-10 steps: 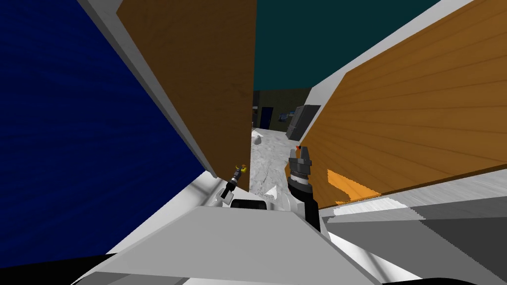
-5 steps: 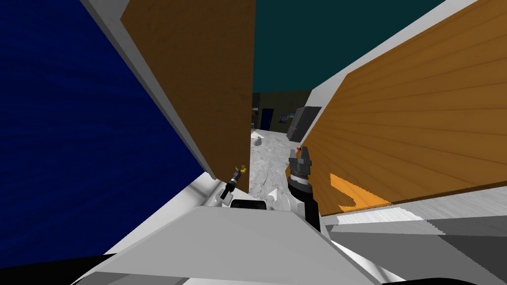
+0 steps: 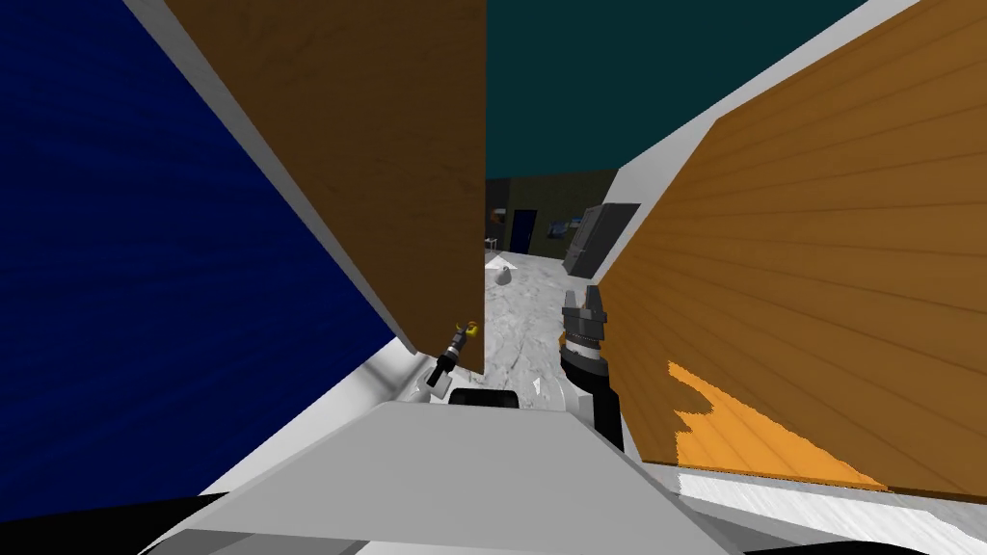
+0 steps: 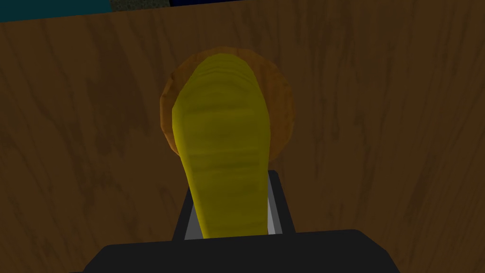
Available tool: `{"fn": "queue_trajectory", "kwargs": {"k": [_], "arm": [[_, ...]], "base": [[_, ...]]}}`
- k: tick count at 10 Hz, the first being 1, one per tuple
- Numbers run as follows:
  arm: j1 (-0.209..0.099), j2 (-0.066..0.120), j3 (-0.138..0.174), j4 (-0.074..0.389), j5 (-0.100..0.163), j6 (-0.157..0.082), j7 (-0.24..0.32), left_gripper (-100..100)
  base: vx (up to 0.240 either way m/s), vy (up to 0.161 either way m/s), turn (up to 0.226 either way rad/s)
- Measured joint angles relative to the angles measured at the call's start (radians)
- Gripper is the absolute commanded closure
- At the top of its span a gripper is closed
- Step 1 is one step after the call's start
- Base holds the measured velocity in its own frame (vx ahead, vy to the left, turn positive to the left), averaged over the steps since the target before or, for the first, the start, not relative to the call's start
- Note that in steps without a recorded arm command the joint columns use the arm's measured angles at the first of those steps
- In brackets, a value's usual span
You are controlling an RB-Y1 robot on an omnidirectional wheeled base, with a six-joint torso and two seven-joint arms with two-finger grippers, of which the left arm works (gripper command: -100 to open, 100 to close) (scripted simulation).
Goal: Push the door open
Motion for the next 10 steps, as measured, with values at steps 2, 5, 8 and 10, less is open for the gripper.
{"fn": "queue_trajectory", "kwargs": {"k": [2, 5, 8, 10], "arm": [[0.009, 0.004, 0.012, -0.006, 0.002, -0.001, -0.003, 100], [0.007, 0.01, 0.037, -0.006, 0.009, 0.011, -0.005, 100], [-0.012, 0.018, 0.067, 0.02, 0.018, -0.003, -0.008, 100], [0.005, 0.024, 0.083, -0.007, 0.021, 0.008, -0.008, 100]], "base": [[0.153, -0.118, 0.109], [0.18, -0.126, 0.132], [0.151, -0.166, 0.137], [0.173, -0.183, 0.198]]}}
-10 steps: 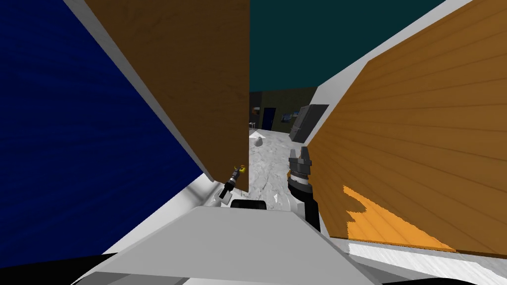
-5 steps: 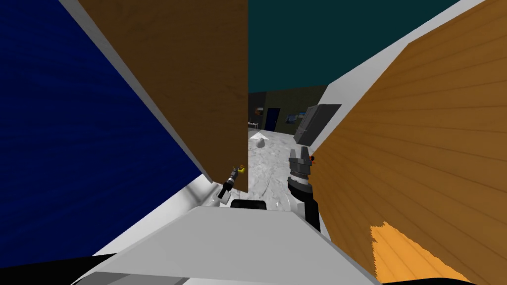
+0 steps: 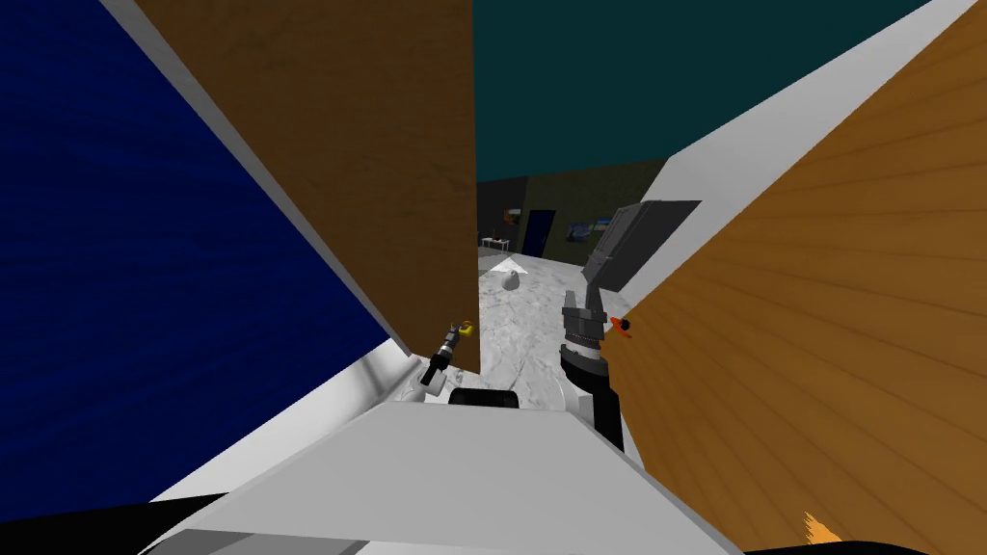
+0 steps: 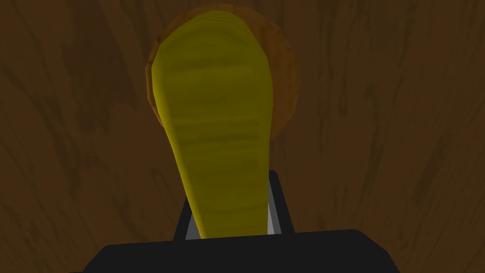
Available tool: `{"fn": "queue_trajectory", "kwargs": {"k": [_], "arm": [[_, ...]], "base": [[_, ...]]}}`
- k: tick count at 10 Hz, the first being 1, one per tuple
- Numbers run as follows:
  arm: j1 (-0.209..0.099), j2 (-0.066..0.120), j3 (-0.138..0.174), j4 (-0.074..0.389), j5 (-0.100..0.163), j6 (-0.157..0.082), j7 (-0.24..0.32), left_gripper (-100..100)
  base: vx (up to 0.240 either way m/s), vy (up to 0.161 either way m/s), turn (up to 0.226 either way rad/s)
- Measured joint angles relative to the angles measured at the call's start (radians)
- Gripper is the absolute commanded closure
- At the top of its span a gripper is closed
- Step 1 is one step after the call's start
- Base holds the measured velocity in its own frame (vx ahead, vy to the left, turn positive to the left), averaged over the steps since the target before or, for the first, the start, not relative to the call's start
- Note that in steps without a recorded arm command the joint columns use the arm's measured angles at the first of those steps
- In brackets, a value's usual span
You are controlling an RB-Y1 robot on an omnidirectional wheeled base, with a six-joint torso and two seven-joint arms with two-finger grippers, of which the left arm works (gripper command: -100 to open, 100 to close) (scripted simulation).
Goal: Push the door open
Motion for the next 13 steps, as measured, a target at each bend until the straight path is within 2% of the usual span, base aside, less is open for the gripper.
{"fn": "queue_trajectory", "kwargs": {"k": [1, 3, 8, 11, 13], "arm": [[0.0, 0.005, 0.008, 0.005, 0.002, 0.003, 0.004, 100], [-0.019, 0.005, 0.032, 0.03, 0.01, -0.003, 0.0, 100], [-0.019, 0.005, 0.071, 0.036, 0.02, -0.009, -0.005, 100], [-0.028, 0.007, 0.087, 0.049, 0.026, -0.017, -0.006, 100], [-0.017, 0.009, 0.099, 0.044, 0.034, -0.01, -0.013, 100]], "base": [[0.174, -0.142, 0.137], [0.159, -0.15, 0.109], [0.165, -0.128, 0.103], [0.124, -0.055, 0.05], [0.187, -0.073, 0.054]]}}
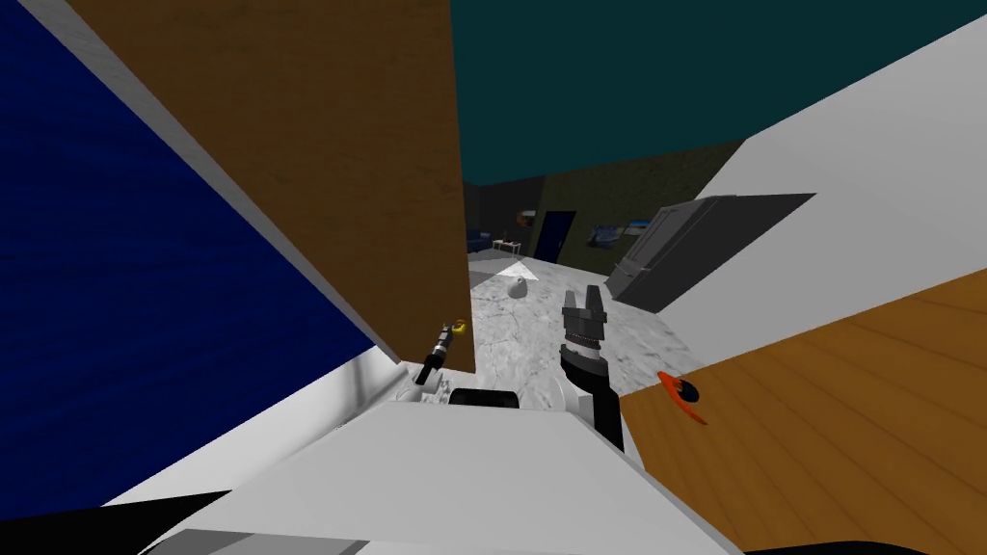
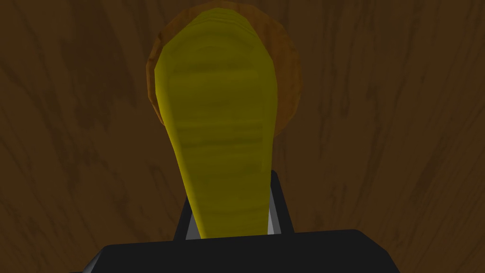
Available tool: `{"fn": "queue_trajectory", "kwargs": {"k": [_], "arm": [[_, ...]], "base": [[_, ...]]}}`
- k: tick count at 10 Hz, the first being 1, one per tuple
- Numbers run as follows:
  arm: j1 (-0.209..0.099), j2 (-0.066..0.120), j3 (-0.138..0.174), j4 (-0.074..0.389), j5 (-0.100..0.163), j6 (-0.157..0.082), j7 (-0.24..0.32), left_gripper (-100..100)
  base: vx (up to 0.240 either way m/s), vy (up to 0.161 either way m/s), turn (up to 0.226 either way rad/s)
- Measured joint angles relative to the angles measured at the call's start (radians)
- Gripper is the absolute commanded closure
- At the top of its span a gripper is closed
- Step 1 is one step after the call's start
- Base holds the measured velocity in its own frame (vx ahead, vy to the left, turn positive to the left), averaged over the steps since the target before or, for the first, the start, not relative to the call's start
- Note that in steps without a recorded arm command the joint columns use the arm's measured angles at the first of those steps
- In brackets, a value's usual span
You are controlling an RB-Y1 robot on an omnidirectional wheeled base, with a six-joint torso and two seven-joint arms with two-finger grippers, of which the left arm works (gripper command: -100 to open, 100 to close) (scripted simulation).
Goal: Push the door open
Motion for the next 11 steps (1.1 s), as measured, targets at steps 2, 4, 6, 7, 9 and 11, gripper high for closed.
{"fn": "queue_trajectory", "kwargs": {"k": [2, 4, 6, 7, 9, 11], "arm": [[-0.007, 0.002, 0.016, 0.02, 0.011, -0.006, -0.009, 100], [-0.003, 0.005, 0.032, 0.002, 0.02, 0.0, -0.016, 100], [-0.025, 0.013, 0.05, 0.045, 0.031, -0.027, -0.023, 100], [-0.008, 0.011, 0.048, 0.008, 0.03, -0.011, -0.022, 100], [-0.001, 0.007, 0.066, 0.012, 0.041, -0.005, -0.033, 100], [-0.021, 0.016, 0.086, 0.053, 0.053, -0.022, -0.04, 100]], "base": [[0.208, -0.058, 0.033], [0.183, -0.095, 0.056], [0.084, -0.027, 0.007], [0.117, -0.037, 0.049], [0.188, -0.1, 0.066], [0.089, -0.031, 0.017]]}}
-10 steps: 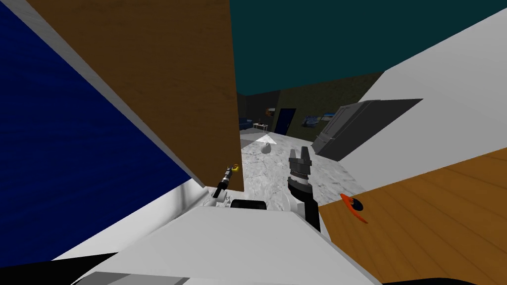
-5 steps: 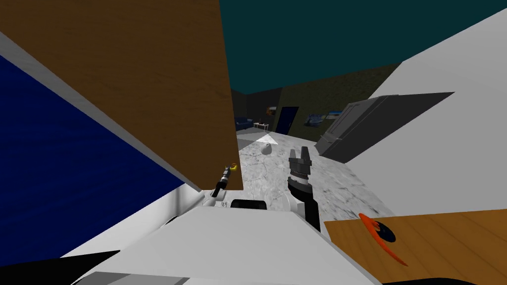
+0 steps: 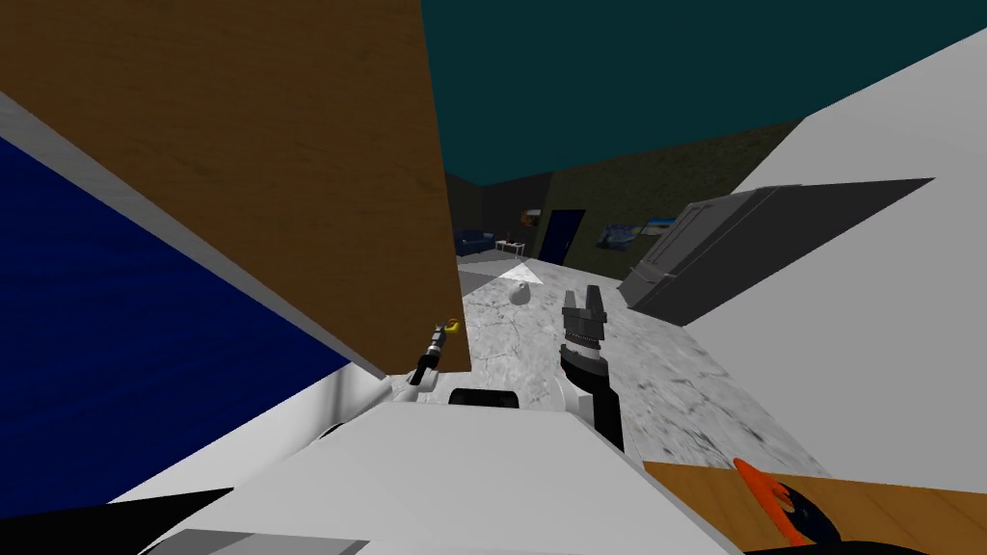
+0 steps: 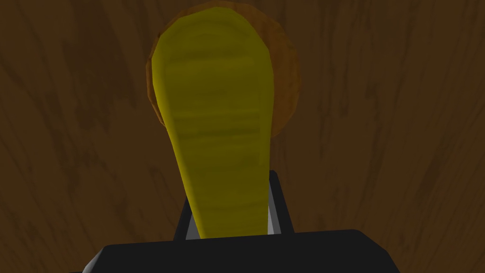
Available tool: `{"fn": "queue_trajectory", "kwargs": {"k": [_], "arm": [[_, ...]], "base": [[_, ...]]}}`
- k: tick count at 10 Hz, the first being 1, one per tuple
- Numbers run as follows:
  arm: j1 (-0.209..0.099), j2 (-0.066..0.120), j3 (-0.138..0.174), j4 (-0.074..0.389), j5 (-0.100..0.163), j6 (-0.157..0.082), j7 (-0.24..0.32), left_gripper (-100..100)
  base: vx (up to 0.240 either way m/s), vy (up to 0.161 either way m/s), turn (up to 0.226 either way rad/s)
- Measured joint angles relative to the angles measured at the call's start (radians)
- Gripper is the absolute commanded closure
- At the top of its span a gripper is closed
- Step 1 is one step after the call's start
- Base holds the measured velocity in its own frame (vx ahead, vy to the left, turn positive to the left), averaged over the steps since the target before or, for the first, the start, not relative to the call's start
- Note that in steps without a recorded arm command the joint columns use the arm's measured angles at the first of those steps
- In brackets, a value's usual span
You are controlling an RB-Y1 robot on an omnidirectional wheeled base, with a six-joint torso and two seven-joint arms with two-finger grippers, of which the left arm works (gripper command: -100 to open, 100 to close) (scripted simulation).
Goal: Push the door open
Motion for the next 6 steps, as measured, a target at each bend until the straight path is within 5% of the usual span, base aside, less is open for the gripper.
{"fn": "queue_trajectory", "kwargs": {"k": [6], "arm": [[0.016, 0.0, 0.053, -0.033, 0.031, 0.02, -0.025, 100]], "base": [[0.179, -0.086, 0.065]]}}
